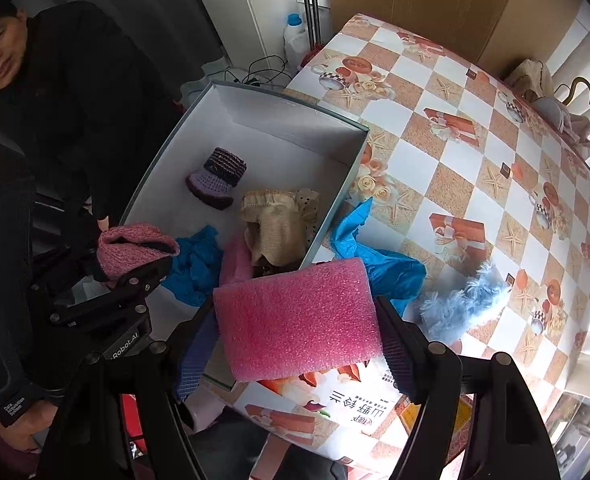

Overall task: Organize soft objects
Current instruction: 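Lower knit hat into box with left tool while right tool releases sponge inside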

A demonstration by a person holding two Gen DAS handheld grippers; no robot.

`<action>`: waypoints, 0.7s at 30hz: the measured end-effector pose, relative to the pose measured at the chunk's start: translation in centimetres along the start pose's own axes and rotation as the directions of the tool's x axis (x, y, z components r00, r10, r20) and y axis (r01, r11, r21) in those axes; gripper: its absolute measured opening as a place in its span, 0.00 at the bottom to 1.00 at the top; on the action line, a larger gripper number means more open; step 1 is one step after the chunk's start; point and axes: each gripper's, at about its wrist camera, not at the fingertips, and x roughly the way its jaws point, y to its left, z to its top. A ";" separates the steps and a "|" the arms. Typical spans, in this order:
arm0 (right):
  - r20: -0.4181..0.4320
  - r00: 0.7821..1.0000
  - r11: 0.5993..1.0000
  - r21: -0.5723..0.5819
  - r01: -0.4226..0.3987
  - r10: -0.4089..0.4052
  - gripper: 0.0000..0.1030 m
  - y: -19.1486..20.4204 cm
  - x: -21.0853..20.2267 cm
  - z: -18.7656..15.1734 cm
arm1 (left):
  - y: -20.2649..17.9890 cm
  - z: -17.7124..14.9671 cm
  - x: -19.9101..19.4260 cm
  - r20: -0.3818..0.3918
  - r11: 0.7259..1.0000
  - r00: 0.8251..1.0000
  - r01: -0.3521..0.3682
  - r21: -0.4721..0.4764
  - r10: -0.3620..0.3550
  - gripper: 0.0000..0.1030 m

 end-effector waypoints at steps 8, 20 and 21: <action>-0.017 1.000 1.000 -0.023 0.000 0.000 0.74 0.6 1.1 1.1 | 0.6 0.7 0.8 -0.019 1.000 1.000 -0.003 -0.020 0.003 0.36; -0.054 0.999 1.000 -0.016 0.003 -0.004 0.74 0.4 3.5 4.0 | 0.9 1.9 3.5 -0.096 0.997 0.995 0.024 -0.077 -0.031 0.36; -0.058 0.998 1.000 -0.015 0.003 -0.004 0.74 0.4 3.8 4.3 | 1.0 2.1 3.8 -0.104 0.996 0.994 0.026 -0.085 -0.035 0.36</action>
